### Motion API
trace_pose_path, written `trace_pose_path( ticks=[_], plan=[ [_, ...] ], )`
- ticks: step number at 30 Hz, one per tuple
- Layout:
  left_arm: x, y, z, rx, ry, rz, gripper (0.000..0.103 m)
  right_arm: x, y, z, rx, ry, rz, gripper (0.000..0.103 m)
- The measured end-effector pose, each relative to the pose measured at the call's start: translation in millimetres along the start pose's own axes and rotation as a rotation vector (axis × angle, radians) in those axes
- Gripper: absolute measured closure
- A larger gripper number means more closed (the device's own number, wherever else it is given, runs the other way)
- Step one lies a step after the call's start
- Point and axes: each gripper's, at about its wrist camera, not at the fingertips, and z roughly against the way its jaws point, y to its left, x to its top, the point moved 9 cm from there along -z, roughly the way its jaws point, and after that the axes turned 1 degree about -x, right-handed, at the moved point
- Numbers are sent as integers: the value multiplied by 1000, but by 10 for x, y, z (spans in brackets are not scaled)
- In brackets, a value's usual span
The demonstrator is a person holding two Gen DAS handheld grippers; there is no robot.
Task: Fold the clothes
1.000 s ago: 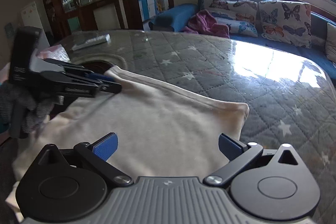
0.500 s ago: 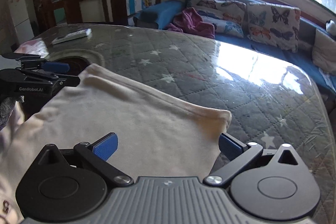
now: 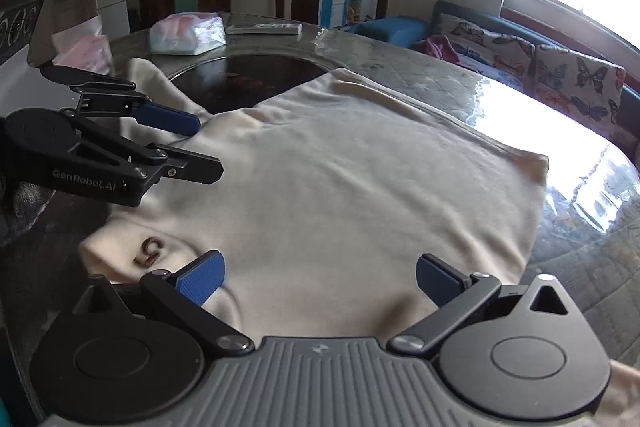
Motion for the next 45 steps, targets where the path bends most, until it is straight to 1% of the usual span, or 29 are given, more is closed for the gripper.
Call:
trace_pose_path(
  ticks=[4, 6, 8, 10, 14, 17, 21, 22, 26, 27, 28, 30, 31, 32, 34, 37, 41, 45],
  plan=[
    [-140, 204, 130, 40, 0, 38, 44, -2, -11, 69, -23, -14, -34, 0],
    [-190, 319, 178, 55, -1, 69, 42, -8, -32, 91, -28, -21, -55, 0],
    [-217, 416, 241, 65, -10, 99, 42, -57, -39, 77, -26, -9, -70, 0],
    [-217, 544, 306, 86, -20, 147, 44, -98, -41, 76, -26, -11, -81, 0],
    [-139, 989, 451, 222, -66, 236, 44, -102, -50, 86, -30, -12, -93, 0],
    [-81, 1448, 539, 400, -104, 297, 43, -93, -37, 82, -33, -11, -84, 0],
    [-115, 1995, 505, 520, -79, 450, 43, -90, -37, 75, -31, -8, -92, 0],
    [-122, 2043, 483, 523, -75, 465, 43, -90, -37, 74, -31, -7, -94, 0],
    [-147, 2154, 383, 508, -57, 502, 44, -92, -34, 71, -33, -1, -99, 0],
    [-153, 2181, 359, 505, -53, 511, 47, -93, -34, 69, -33, 0, -101, 0],
    [-159, 2209, 334, 501, -49, 520, 54, -93, -33, 67, -34, -1, -102, 0],
    [-176, 2256, 295, 493, -43, 543, 61, -95, -29, 62, -37, -5, -104, 0],
    [-187, 2262, 278, 493, -43, 547, 72, -100, -27, 62, -40, -16, -104, 0],
    [-136, 2181, 289, 467, -55, 536, 78, -108, -27, 66, -42, -28, -103, 0],
    [-8, 1977, 327, 401, -85, 507, 93, -121, -26, 76, -46, -47, -106, 0],
    [184, 1667, 391, 303, -128, 463, 98, -118, -31, 79, -43, -48, -109, 0],
    [434, 1245, 492, 172, -186, 404, 100, -104, -37, 101, -34, -45, -108, 0],
    [677, 815, 611, 41, -242, 343, 100, -84, -59, 193, -18, -54, -137, 0]
  ],
)
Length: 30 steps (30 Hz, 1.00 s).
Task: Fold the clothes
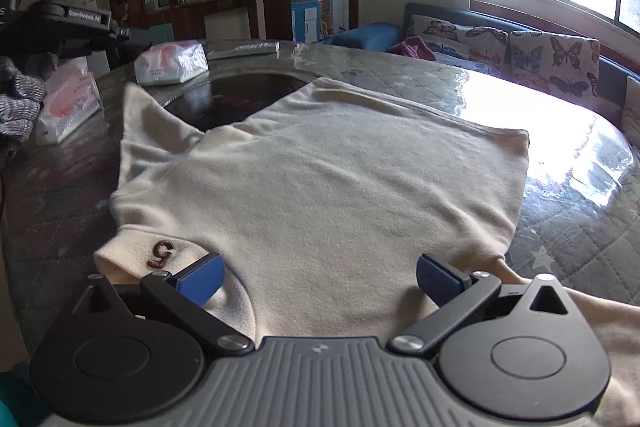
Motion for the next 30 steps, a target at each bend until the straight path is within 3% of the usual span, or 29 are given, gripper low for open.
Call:
trace_pose_path(
  ticks=[6, 7, 12, 14, 16, 18, 22, 28, 30],
  plan=[
    [86, -741, 140, -209, -34, -74, 100, 6, -150, 258, -1, -24, -80, 0],
    [25, -774, 112, -199, -23, -91, 100, -1, -178, 300, -3, -28, -93, 0],
    [-248, -679, -31, -75, 28, -145, 93, -46, -288, 476, -20, -47, -137, 0],
    [-298, -352, -56, 32, 35, -116, 84, -58, -302, 503, -39, -48, -123, 0],
    [-351, -26, -71, 139, 43, -86, 62, -41, -297, 492, -56, -47, -100, 0],
    [-359, 225, -76, 203, 47, -56, 55, 5, -278, 447, -62, -49, -85, 0],
    [-368, 706, -75, 322, 56, 6, 49, 151, -174, 293, -42, -56, -84, 0],
    [-393, 1418, -53, 501, 69, 98, 49, 340, 64, 103, 6, -56, -54, 0],
    [-398, 1507, -75, 506, 73, 133, 51, 377, 148, 69, 13, -52, -25, 0]
  ],
)
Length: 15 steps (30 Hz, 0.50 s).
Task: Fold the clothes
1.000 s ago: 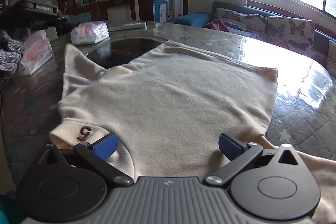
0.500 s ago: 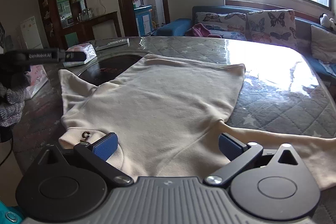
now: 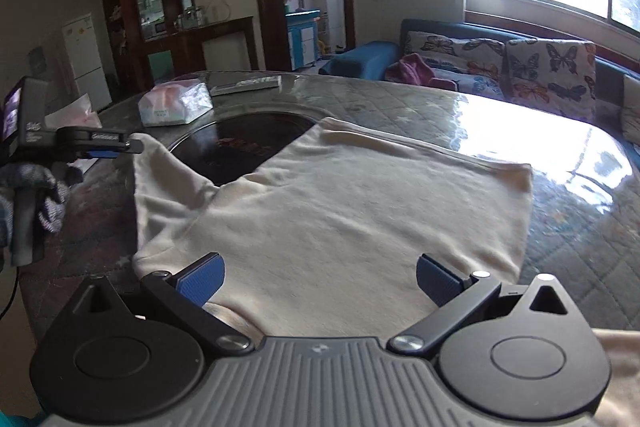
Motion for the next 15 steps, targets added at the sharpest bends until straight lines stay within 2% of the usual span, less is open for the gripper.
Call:
trace_pose_path(
  ticks=[2, 5, 6, 7, 8, 10, 15],
  plan=[
    [15, 28, -60, -8, 10, 24, 51, 22, 47, -31, 4, 9, 16, 0],
    [41, -4, -127, -24, 17, 26, 61, 46, 73, -74, 2, 19, 27, 0],
    [44, -12, -143, -27, 20, 28, 66, 53, 75, -84, 1, 20, 28, 0],
    [47, -20, -159, -30, 23, 30, 79, 60, 73, -88, 1, 21, 26, 0],
    [49, -24, -174, -39, 29, 42, 87, 67, 72, -91, 1, 23, 24, 0],
    [63, -184, -65, -91, 22, 28, 98, 73, 54, -78, 3, 22, 16, 0],
    [96, -625, 255, -230, -3, -18, 100, 38, -80, -17, -36, 15, -14, 0]
  ],
)
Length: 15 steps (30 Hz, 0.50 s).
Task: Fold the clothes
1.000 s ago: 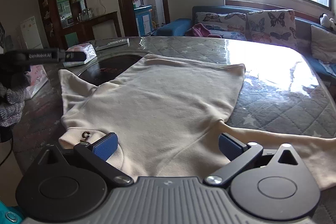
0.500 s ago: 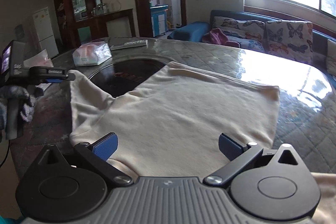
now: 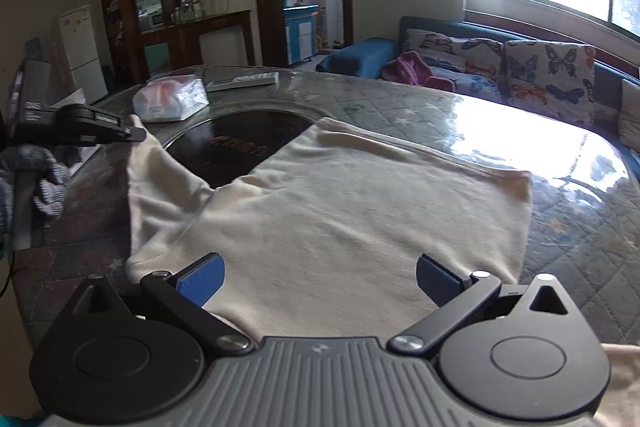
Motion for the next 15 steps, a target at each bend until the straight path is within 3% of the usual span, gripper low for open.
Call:
trace_pose_path(
  ticks=[9, 15],
  plan=[
    [20, -975, 433, -264, -26, -88, 100, -235, -350, 247, -58, -11, -73, 0],
    [-223, -1730, 644, -467, 33, -182, 100, -379, -620, 448, -90, -20, -139, 0]
  ],
)
